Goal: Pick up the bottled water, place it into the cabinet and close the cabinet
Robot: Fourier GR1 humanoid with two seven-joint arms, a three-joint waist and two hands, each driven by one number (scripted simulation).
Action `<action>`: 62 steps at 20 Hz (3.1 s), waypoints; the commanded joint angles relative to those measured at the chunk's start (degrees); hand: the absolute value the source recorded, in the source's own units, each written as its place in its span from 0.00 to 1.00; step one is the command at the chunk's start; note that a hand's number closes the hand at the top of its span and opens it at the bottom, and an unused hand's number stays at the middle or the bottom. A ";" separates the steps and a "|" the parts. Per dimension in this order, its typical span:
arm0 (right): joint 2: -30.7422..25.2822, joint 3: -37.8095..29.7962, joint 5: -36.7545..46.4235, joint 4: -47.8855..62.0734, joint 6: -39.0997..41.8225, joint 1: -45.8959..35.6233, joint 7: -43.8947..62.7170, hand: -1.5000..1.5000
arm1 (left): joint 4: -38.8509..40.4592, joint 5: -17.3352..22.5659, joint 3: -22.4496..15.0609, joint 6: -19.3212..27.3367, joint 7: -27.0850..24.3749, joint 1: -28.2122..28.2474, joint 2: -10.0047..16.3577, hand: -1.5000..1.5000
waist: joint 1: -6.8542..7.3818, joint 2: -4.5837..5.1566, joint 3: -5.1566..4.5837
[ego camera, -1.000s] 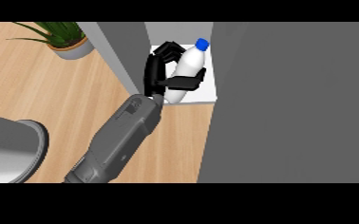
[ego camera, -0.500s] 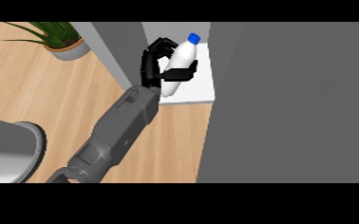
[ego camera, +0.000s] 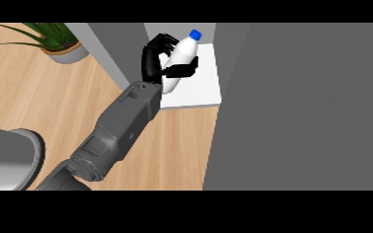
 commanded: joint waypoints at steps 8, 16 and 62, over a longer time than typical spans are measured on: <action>-0.30 -0.18 -2.03 -2.10 2.05 1.76 -1.47 0.00 | 7.08 -0.35 1.83 -1.70 -0.86 -5.71 -0.36 0.00 | -0.65 0.51 -0.02; -1.50 -2.53 -5.29 -4.04 3.44 3.48 -1.95 0.00 | 7.43 1.12 4.30 -3.34 -2.96 -5.66 -0.36 0.00 | -1.23 0.44 0.03; -4.89 8.79 2.49 -4.42 6.96 -4.88 15.07 1.00 | -74.61 0.99 -12.15 -16.89 14.79 47.92 15.96 1.00 | 5.28 -1.60 -0.02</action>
